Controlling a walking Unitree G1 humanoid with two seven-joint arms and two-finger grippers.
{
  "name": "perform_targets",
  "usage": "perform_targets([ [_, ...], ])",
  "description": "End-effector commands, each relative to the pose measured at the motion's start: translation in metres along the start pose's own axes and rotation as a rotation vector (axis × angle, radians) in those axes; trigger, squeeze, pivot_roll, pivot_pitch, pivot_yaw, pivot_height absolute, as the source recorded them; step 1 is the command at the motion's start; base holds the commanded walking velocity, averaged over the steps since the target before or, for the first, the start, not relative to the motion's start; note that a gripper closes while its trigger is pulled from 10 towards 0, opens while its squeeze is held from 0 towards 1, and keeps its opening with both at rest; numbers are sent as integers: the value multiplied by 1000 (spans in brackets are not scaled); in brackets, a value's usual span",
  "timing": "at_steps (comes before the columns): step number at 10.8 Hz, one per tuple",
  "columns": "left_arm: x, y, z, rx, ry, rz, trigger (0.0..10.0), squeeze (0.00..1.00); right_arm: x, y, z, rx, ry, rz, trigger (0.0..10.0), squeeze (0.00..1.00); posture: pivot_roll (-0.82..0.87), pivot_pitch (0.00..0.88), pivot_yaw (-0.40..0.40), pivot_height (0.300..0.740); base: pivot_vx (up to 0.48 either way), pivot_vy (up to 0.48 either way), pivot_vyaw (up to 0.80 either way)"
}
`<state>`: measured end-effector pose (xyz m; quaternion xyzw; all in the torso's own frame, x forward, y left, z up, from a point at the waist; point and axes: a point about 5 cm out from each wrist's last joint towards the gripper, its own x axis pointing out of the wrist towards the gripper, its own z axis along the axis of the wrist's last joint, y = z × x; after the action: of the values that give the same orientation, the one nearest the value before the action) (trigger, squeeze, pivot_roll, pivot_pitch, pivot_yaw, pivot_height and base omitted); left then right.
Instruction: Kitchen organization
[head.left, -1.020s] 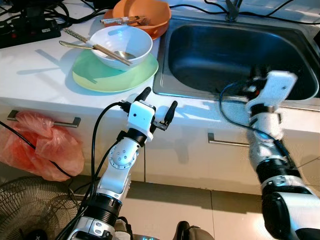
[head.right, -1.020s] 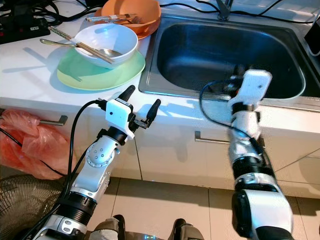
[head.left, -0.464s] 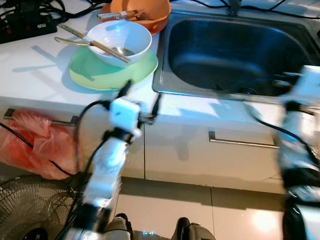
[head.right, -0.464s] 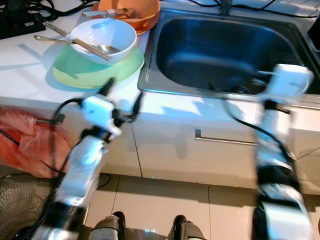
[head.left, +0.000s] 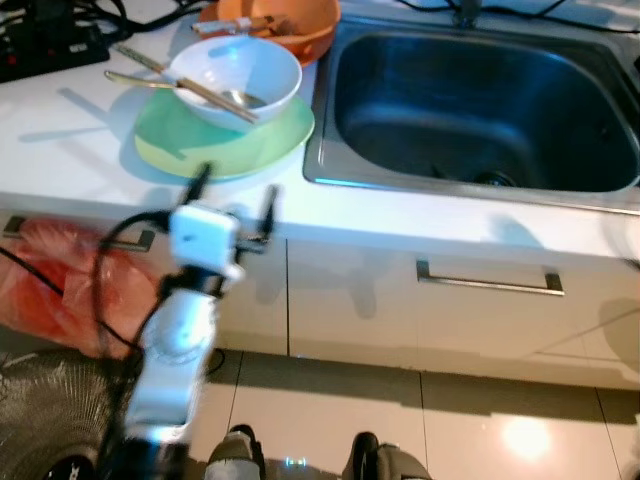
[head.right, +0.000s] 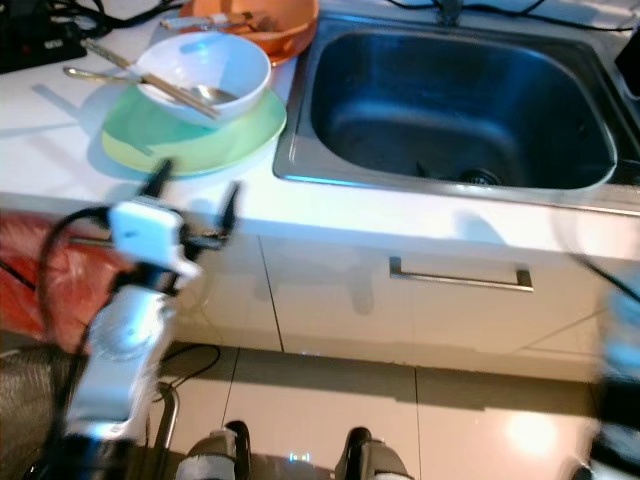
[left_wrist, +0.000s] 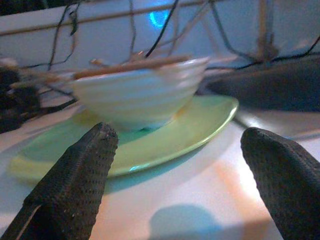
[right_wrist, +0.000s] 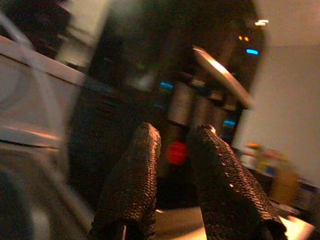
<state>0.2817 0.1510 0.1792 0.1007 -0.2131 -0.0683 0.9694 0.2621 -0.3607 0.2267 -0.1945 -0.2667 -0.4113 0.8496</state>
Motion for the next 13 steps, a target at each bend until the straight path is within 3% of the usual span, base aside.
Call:
perform_targets([
  [1,-5,4,1,18,11,22,10000,0,3,-22,-1,-61,2,-71,10000,0,136,238,-38,740,0,0,0],
  [2,-15,14,-5,40,51,62,10000,0,-3,-50,-10,-162,34,-132,10000,0,121,241,-36,740,0,0,0],
  [3,-19,19,-7,51,70,83,10000,0,-7,-64,-15,-209,59,-173,10000,0,115,242,-35,740,0,0,0],
  [4,-24,24,-10,63,94,104,10000,0,-15,-89,-24,-291,115,-262,10000,0,110,243,-34,740,0,0,0],
  [5,-29,28,-13,74,116,121,10000,0,-27,-114,-38,-360,206,-375,10000,0,106,244,-35,740,0,0,0],
  [6,-33,32,-17,82,138,137,10000,0,-39,-128,-53,-417,303,-438,10000,0,106,242,-37,740,0,0,0],
  [8,-47,38,-30,87,205,189,10000,0,-68,-142,-83,-456,522,-499,10000,0,116,244,-41,740,0,0,0],
  [10,-65,52,-45,125,281,312,10000,0,-98,-142,-109,-474,751,-543,10000,0,127,243,-45,740,0,0,0],
  [11,-77,62,-56,132,342,416,10000,0,-113,-135,-122,-455,867,-525,10000,0,130,240,-46,740,0,0,0],
  [12,-92,63,-71,116,422,475,10000,0,-137,-119,-140,-422,1036,-470,10000,0,134,235,-47,740,0,0,0],
  [13,-99,62,-79,85,465,501,10000,0,-152,-108,-149,-389,1138,-409,10000,0,137,235,-48,740,0,0,0],
])
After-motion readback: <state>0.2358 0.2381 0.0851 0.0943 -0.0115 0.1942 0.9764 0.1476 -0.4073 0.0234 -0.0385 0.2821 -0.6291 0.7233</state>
